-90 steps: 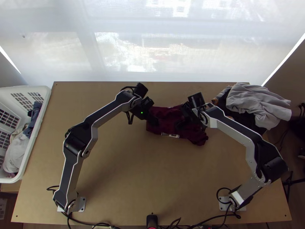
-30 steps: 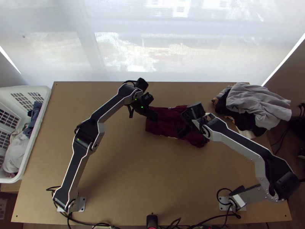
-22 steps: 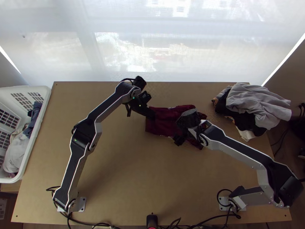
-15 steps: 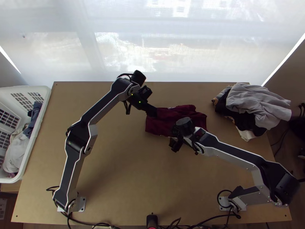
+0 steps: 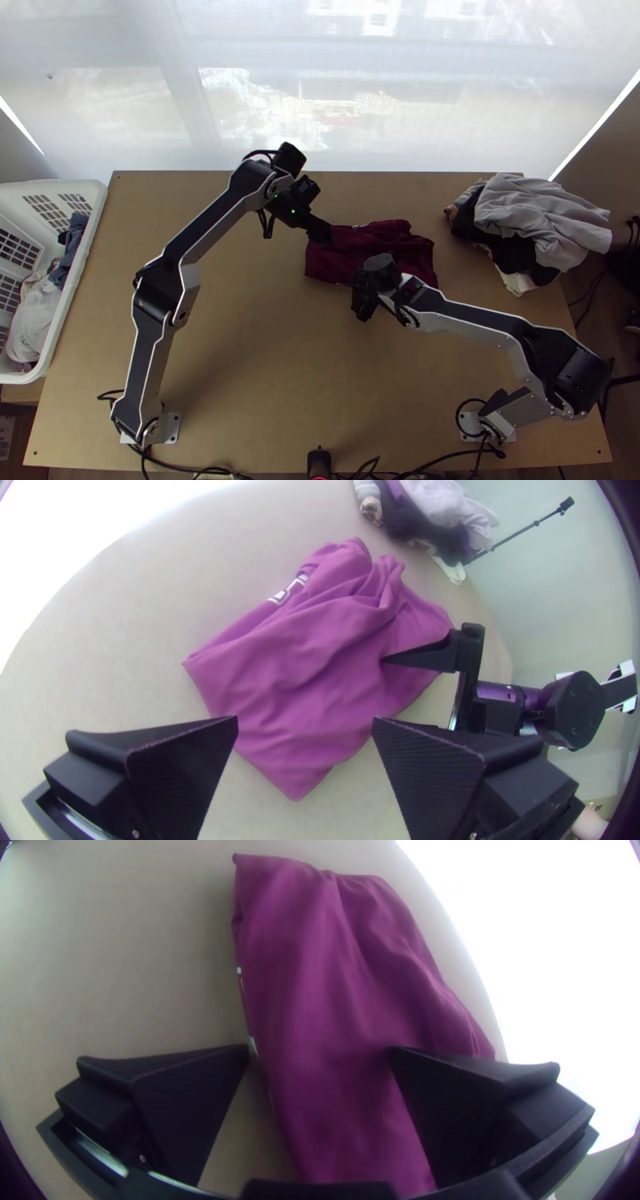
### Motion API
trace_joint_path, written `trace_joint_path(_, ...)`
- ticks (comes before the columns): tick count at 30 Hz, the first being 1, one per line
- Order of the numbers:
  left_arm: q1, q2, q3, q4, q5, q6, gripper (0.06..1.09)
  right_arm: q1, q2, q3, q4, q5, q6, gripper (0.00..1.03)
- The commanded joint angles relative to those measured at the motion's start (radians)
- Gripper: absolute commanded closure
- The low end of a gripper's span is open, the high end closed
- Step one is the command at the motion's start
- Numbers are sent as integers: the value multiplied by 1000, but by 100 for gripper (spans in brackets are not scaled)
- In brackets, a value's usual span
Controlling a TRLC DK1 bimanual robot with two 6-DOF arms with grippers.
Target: Fold the t-shirt
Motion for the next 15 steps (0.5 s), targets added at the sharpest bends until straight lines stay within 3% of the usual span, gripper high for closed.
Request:
trace_joint_path(1, 2, 2, 0, 0, 1, 3, 11, -23, 66, -10, 62, 17, -37, 5)
trace_joint_path(6, 7, 2, 0, 0, 1, 8, 11, -46, 98, 12, 83, 21, -40, 5)
trace_joint_path(8, 5, 2, 0, 0, 1, 8, 11, -57, 122, 29, 83, 19, -42, 12)
trace_joint_path(10, 4, 2, 0, -1, 1, 8, 11, -63, 150, 47, 83, 19, -43, 24)
trace_joint_path(14, 2, -9, 0, -8, 1, 5, 11, -84, 187, 82, 82, 16, -40, 64)
trace_joint_path(15, 2, -12, 0, -9, 1, 5, 11, -89, 195, 96, 71, 10, -40, 78)
